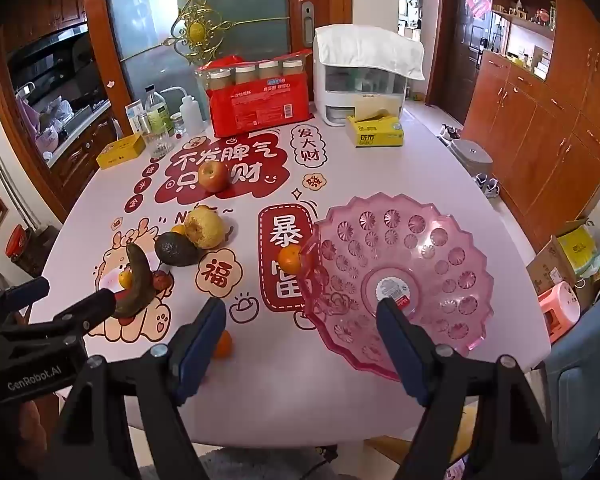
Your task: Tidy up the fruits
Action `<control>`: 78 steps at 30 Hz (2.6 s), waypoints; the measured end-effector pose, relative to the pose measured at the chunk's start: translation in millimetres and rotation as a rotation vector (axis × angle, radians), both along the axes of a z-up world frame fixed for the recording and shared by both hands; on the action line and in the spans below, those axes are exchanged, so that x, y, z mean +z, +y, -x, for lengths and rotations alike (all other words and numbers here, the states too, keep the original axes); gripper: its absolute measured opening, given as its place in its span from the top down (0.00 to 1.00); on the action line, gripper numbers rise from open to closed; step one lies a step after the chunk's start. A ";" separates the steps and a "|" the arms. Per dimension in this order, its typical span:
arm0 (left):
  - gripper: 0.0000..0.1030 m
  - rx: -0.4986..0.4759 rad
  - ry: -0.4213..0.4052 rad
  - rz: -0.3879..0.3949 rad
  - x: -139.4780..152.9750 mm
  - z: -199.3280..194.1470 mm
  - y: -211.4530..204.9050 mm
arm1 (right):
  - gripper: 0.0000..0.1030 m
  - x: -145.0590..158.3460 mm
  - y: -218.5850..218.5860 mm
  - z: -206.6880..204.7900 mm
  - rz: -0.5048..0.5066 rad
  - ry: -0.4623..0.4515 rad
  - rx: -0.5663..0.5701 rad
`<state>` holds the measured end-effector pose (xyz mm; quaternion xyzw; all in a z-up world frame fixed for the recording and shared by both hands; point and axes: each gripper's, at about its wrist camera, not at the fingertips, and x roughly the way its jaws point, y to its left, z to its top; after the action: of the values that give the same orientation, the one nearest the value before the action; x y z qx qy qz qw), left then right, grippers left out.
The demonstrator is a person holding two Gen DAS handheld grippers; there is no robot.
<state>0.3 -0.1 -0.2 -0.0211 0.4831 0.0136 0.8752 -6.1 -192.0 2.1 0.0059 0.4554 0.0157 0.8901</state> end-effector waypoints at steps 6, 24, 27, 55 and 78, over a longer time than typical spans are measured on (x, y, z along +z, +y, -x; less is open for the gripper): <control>0.01 -0.012 -0.001 0.020 -1.3 -0.5 0.5 | 0.24 -0.3 2.4 -6.1 -0.006 0.008 0.008; 0.03 -0.018 -0.011 0.040 4.8 -0.5 -9.3 | 0.24 1.5 -2.2 -6.6 -0.030 -0.015 0.045; 0.03 -0.007 -0.003 0.037 5.4 -2.9 -8.2 | 0.24 3.1 -2.4 -9.2 -0.029 -0.016 0.051; 0.02 0.000 0.004 0.038 3.5 -2.6 0.2 | 0.24 1.5 -4.0 -17.4 -0.029 -0.012 0.064; 0.02 0.003 0.016 0.034 5.7 -7.2 0.5 | 0.24 8.1 -10.0 -25.9 -0.036 -0.015 0.069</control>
<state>7.5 0.4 5.5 -0.0364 0.4901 0.0070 0.8709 19.7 -202.0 10.2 0.0062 0.4483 0.0549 0.8922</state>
